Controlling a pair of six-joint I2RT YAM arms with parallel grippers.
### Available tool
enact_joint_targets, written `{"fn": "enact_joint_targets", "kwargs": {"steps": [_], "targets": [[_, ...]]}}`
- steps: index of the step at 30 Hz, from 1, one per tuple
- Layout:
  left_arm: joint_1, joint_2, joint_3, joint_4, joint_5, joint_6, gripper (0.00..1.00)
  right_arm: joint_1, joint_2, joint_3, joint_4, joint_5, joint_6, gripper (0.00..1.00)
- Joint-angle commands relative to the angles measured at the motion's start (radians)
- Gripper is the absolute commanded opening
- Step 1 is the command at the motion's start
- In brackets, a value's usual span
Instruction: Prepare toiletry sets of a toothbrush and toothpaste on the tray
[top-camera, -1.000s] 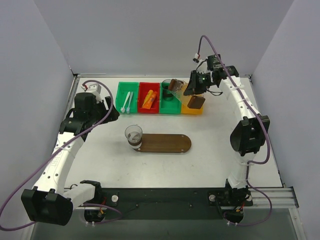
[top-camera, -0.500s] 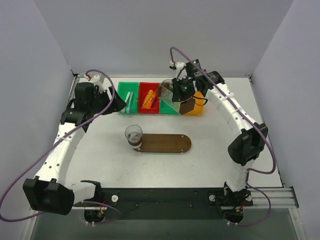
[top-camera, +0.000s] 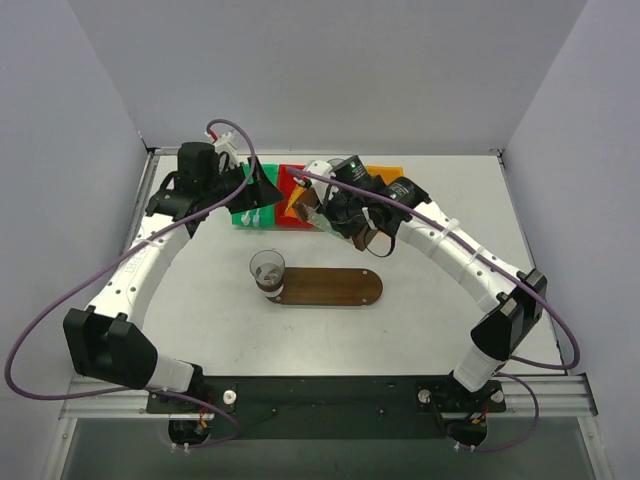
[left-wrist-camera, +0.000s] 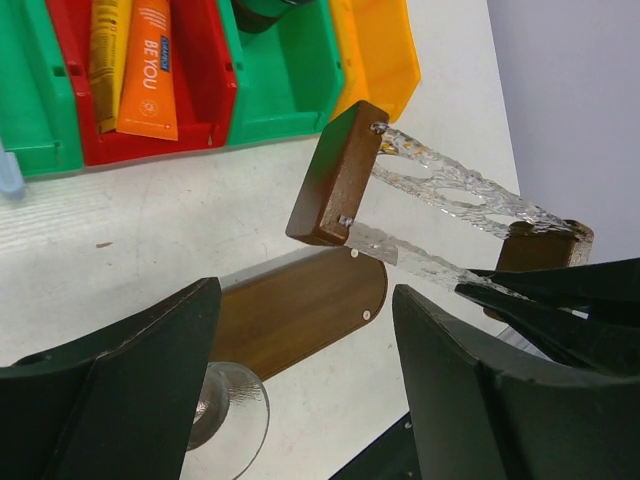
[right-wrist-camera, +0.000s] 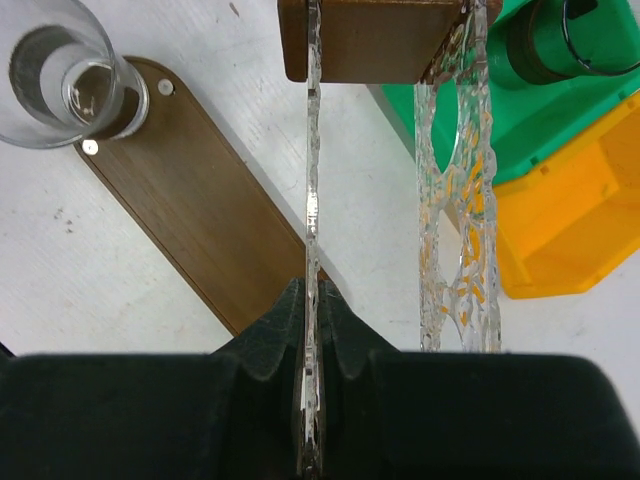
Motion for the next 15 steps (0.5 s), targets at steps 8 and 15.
{"fn": "enact_joint_targets", "kwargs": {"steps": [8,15], "targets": [[-0.123,0.132,0.108,0.024,0.008,0.144,0.84,0.092,-0.131,-0.064,0.046,0.085,-0.102,0.0],[-0.126,0.187,0.142,0.004,0.029,0.187,0.82,0.129,-0.114,-0.044,0.046,0.105,-0.123,0.0]]}}
